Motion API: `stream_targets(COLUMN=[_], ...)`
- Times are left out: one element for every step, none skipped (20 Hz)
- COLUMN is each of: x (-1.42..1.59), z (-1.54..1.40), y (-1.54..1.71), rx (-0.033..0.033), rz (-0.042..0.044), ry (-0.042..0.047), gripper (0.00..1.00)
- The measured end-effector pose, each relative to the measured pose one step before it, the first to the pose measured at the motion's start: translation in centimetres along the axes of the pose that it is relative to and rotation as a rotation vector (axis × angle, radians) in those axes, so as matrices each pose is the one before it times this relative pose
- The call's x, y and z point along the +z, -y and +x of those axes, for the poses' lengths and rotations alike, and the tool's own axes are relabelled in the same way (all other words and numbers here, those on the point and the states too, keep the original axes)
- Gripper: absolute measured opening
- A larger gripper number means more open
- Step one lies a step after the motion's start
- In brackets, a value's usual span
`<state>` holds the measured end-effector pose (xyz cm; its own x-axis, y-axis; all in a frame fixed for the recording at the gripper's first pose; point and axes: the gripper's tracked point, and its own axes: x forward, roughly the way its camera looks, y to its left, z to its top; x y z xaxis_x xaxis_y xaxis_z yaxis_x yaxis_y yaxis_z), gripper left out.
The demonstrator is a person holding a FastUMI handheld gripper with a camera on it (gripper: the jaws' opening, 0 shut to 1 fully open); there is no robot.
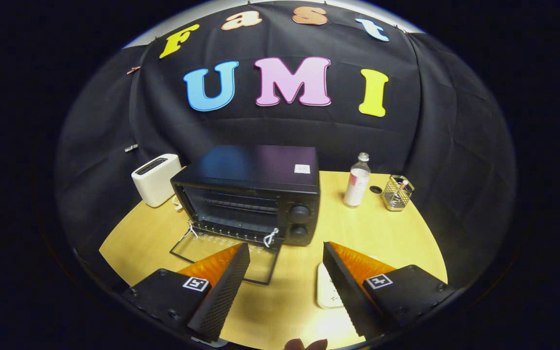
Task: Open the toaster oven, put the food inside, and close the toaster oven door.
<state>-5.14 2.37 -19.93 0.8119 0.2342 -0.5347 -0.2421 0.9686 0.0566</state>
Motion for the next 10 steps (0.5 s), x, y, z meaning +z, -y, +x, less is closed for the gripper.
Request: stream_targets(x=[-0.113, -0.44, -0.668, -0.835, -1.079, -1.01, -1.099, -0.922, -0.869, -0.617], z=[-0.114, 0.022, 0.16, 0.232, 0.211, 0.423, 0.331, 0.655, 0.693, 0.785], y=[1.555, 1.368, 1.654, 1.553, 1.492, 1.417, 1.409, 1.509, 1.526, 1.401], rx=[-0.00325, -0.00305, -0.00173, 0.0027, 0.00388, 0.01067, 0.01038, 0.00929, 0.00414, 0.00557], rz=[0.0132, 0.00717, 0.00482, 0.00237, 0.00535, 0.01257, 0.01073, 0.00753, 0.0054, 0.01139], ry=[-0.00976, -0.01487, -0.02372, -0.03115, -0.04051, -0.04207, -0.05061, -0.05061, -0.04501, -0.04562], gripper=[1.0, 1.0, 1.0, 1.0, 1.0, 1.0, 1.0, 1.0, 1.0, 1.0])
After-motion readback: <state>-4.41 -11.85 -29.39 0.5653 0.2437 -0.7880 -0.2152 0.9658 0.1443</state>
